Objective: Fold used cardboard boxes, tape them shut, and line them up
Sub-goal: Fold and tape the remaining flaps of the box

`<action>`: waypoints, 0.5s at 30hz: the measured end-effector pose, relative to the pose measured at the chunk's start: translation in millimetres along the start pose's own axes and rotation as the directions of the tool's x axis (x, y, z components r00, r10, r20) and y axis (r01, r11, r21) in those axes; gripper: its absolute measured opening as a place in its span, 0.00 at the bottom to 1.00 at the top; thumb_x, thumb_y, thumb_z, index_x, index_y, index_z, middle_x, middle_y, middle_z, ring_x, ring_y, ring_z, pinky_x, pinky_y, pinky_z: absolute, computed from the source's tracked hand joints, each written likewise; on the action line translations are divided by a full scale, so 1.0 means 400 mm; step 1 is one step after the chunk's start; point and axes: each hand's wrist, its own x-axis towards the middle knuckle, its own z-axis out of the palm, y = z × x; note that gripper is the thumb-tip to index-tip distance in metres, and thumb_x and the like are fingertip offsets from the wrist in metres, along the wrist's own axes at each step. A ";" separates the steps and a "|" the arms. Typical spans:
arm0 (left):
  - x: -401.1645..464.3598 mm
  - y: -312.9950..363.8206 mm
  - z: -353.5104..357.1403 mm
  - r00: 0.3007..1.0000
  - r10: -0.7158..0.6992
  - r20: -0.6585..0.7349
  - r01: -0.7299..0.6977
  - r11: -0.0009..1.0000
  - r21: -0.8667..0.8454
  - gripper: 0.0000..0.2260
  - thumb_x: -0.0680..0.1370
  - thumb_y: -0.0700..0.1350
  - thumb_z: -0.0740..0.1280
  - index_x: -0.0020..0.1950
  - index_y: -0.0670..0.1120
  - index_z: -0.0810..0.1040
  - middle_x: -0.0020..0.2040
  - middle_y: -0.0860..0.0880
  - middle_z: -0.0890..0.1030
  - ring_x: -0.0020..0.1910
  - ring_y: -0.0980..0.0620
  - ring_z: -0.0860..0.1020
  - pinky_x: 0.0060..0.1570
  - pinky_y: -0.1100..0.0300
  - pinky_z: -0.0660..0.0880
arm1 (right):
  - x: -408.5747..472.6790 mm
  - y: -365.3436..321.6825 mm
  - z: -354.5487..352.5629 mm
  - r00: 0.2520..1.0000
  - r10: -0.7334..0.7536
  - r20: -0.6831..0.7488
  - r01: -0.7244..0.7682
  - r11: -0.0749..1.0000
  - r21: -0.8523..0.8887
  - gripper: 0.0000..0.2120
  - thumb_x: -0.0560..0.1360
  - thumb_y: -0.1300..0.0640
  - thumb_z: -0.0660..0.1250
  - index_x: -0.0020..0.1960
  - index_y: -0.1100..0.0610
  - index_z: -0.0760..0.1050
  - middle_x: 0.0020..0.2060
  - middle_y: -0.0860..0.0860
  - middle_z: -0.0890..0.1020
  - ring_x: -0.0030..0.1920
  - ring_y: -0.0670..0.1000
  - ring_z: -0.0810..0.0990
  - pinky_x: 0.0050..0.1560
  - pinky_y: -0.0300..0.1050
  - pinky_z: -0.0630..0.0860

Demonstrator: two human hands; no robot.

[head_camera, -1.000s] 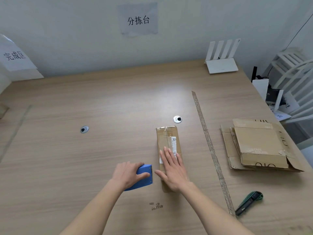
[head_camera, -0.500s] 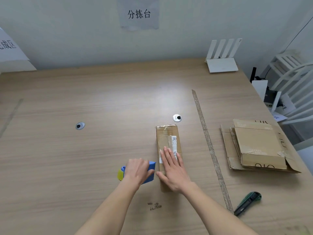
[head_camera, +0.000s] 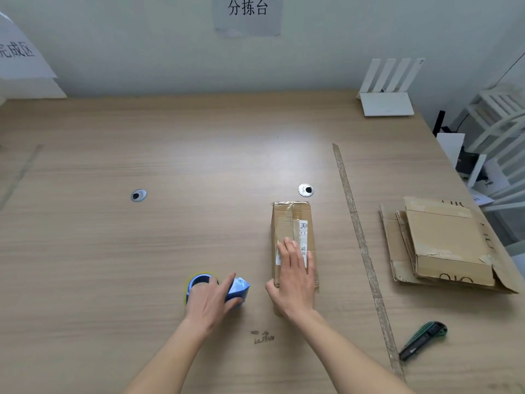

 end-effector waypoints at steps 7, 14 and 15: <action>-0.043 -0.013 0.054 0.997 -0.061 -0.046 0.059 0.997 -0.042 0.28 0.73 0.69 0.61 0.66 0.54 0.77 0.33 0.47 0.75 0.21 0.47 0.74 0.25 0.63 0.54 | -0.008 0.025 0.011 0.995 -0.044 -0.092 0.045 0.999 0.002 0.40 0.72 0.44 0.67 0.80 0.54 0.59 0.80 0.49 0.58 0.81 0.50 0.55 0.78 0.59 0.50; -0.055 -0.001 0.012 0.990 -0.106 0.090 0.101 0.993 0.061 0.34 0.78 0.70 0.55 0.80 0.59 0.53 0.53 0.49 0.78 0.51 0.48 0.79 0.40 0.55 0.66 | 0.006 0.061 -0.031 0.976 -0.160 0.147 0.145 0.983 0.111 0.50 0.74 0.30 0.61 0.82 0.52 0.38 0.80 0.45 0.35 0.79 0.45 0.30 0.77 0.56 0.29; -0.052 0.002 0.008 0.990 -0.107 0.097 0.100 0.993 0.068 0.36 0.76 0.72 0.52 0.81 0.58 0.52 0.53 0.49 0.78 0.51 0.48 0.79 0.42 0.55 0.66 | 0.008 0.078 -0.045 0.967 -0.200 0.160 0.181 0.975 0.127 0.50 0.74 0.32 0.63 0.82 0.50 0.38 0.80 0.44 0.34 0.78 0.44 0.30 0.77 0.56 0.31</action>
